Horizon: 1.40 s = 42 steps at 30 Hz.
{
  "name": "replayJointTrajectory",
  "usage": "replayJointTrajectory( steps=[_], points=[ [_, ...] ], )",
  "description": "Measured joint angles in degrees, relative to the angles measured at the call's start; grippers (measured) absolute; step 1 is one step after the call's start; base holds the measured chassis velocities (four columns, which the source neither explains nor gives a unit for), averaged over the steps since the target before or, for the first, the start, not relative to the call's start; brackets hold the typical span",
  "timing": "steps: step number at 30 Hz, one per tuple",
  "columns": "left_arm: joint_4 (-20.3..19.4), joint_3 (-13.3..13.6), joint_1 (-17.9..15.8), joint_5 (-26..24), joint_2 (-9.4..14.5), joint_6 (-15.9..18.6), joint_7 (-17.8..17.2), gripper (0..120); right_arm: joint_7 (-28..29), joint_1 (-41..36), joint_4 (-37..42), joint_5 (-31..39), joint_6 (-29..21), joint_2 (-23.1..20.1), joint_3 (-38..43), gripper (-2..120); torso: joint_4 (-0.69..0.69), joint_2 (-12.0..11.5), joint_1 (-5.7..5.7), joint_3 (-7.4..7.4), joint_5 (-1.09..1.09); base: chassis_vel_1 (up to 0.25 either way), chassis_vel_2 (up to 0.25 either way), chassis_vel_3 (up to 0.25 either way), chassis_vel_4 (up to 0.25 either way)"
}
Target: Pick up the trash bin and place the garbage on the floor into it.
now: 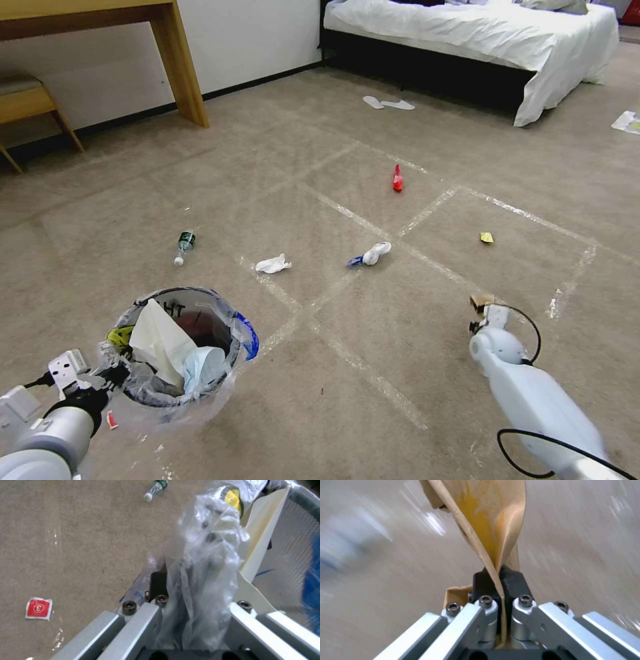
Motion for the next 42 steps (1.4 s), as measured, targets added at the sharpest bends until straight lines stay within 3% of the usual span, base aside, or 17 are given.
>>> replayJointTrajectory(
  steps=[1, 2, 3, 4, 6, 7, 10, 14, 18, 25, 26, 29, 31, 42],
  points=[
    [0.0, 0.0, 0.0, 0.0, 0.0, 0.0, 0.0, 1, 0.0, 0.0, 0.0, 0.0, 0.0, 0.0, 0.0, 0, 0.0, 0.0, 0.0, 0.0, 0.0, 0.0, 0.0, 0.0, 0.0],
    [-0.01, 0.1, -0.04, -0.08, 0.02, 0.04, -0.05, 1, -1.55, -0.87, 3.48, 0.99, 1.82, -0.7, 0.56, 0, 0.0, -0.01, 0.0, 0.01, 0.0, 0.0, 0.0, 0.0, 0.0],
    [-0.17, 0.34, -0.06, -0.43, 0.05, 0.23, -0.25, 1, -5.45, -2.46, 12.94, 3.58, 5.45, -2.36, 1.15, 0, -0.01, 0.0, 0.0, 0.0, 0.03, 0.0, 0.0, 0.0, 0.0],
    [-0.17, 0.34, -0.06, -0.43, 0.05, 0.23, -0.25, 1, -5.45, -2.46, 12.94, 3.58, 5.45, -2.36, 1.15, 0, -0.01, 0.0, 0.0, 0.0, 0.03, 0.0, 0.0, 0.0, 0.0],
    [-0.43, 0.74, -0.18, -0.83, 0.04, 0.42, -0.46, 1, -10.65, -3.06, 23.75, 6.82, 10.11, -4.31, 0.53, 0, 0.0, 0.0, 0.0, 0.0, -0.01, 0.0, 0.0, 0.0, 0.0],
    [-0.43, 0.74, -0.18, -0.83, 0.04, 0.42, -0.46, 1, -10.65, -3.06, 23.75, 6.82, 10.11, -4.31, 0.53, 0, 0.0, 0.0, 0.0, 0.0, -0.01, 0.0, 0.0, 0.0, 0.0],
    [-0.78, 1.56, -0.15, -0.96, 0.02, 0.65, -0.62, 1, -18.04, -0.49, 34.47, 10.92, 17.12, -6.04, -4.2, 0, -0.01, 0.0, 0.0, 0.0, 0.01, 0.0, 0.0, 0.0, 0.0],
    [-1.03, 2.34, -0.13, -0.83, 0.0, 0.81, -0.76, 1, -24.1, 4.18, 40.47, 14.27, 21.94, -7.38, -10.88, 0, 0.02, 0.0, 0.0, 0.0, 0.0, 0.0, 0.0, 0.0, 0.0],
    [-1.46, 3.27, -0.2, -0.44, 0.01, 1.06, -0.99, 1, -28.81, 10.06, 43.56, 17.18, 23.11, -9.86, -19.08, 0, 0.0, 0.0, 0.0, 0.0, 0.01, 0.0, 0.0, 0.0, 0.0],
    [-2.07, 4.67, -0.09, 0.51, 0.01, 1.26, -1.09, 1, -27.69, 20.22, 45.3, 18.33, 20.56, -12.53, -33.9, 0, -0.01, 0.0, 0.0, 0.01, 0.02, 0.0, 0.0, 0.0, 0.0],
    [-2.23, 4.98, -0.14, 0.71, -0.04, 1.33, -1.09, 1, -24.99, 24.32, 45.99, 18.38, 17.95, -12.55, -39.5, 0, 0.0, 0.0, 0.0, 0.0, 0.02, 0.0, 0.0, 0.0, 0.0],
    [-2.27, 5.13, -0.19, 0.82, -0.03, 1.37, -1.09, 1, -21.69, 27.89, 46.64, 18.67, 14.52, -12.09, -43.96, 0, 0.0, 0.0, 0.0, 0.01, 0.03, 0.0, 0.0, 0.0, 0.0],
    [-2.27, 5.32, -0.52, 0.87, 0.29, 1.55, -1.1, 1, -16.37, 35.74, 46.82, 18.83, 10.12, -10.5, -52.24, 0, 0.01, 0.0, 0.0, 0.01, 0.01, 0.0, 0.0, 0.0, 0.0],
    [-1.99, 5.11, -1.01, 0.43, 1.05, 1.72, -1.16, 1, -10.36, 45.6, 43.53, 19.92, 5.4, -6.09, -61.99, 0, 0.01, 0.0, 0.0, 0.01, 0.02, 0.0, 0.0, 0.0, 0.0]
  ],
)
